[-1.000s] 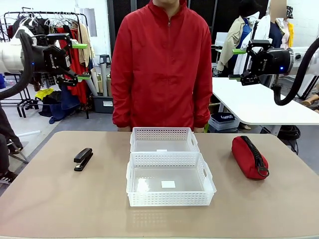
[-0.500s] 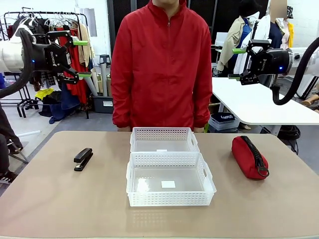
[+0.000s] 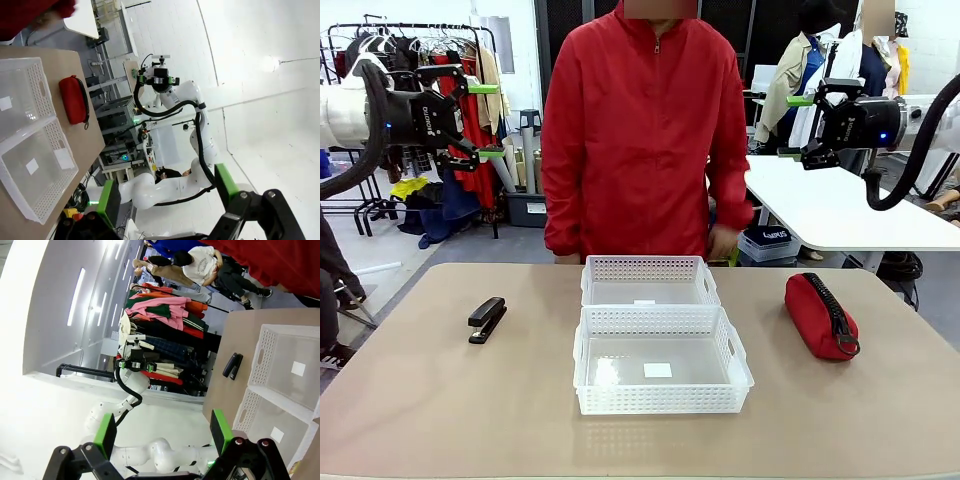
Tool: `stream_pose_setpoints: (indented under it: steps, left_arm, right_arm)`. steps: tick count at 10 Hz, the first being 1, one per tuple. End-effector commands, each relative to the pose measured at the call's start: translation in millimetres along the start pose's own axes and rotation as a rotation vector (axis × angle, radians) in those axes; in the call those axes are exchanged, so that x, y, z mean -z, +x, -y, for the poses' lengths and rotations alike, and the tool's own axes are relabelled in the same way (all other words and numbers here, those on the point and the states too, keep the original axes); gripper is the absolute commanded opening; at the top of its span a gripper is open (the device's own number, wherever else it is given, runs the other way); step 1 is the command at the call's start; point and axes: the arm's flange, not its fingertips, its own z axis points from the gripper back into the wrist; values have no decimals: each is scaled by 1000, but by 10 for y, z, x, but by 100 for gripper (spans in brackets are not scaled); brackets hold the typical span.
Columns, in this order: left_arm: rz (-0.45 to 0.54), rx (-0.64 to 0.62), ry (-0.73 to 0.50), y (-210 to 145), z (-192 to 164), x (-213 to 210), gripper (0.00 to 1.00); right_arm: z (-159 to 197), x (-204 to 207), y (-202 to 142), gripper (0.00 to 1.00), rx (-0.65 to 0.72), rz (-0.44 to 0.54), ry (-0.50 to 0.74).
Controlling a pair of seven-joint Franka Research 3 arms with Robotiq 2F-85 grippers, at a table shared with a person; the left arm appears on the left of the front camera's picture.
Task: Distribute items into two baskets.
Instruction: Pick up the Pencil pouch that the person points to.
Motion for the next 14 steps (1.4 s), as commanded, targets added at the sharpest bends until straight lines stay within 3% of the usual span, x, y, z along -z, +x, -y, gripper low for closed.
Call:
stream_pose_setpoints:
  steps: [1,14]
  left_arm:
    - [0,4,0,6,17,-3,100]
    - [0,4,0,6,17,-3,100]
  right_arm:
    - [-8,-3,2,100,-2,0,-2]
    - [-8,-3,2,100,-2,0,-2]
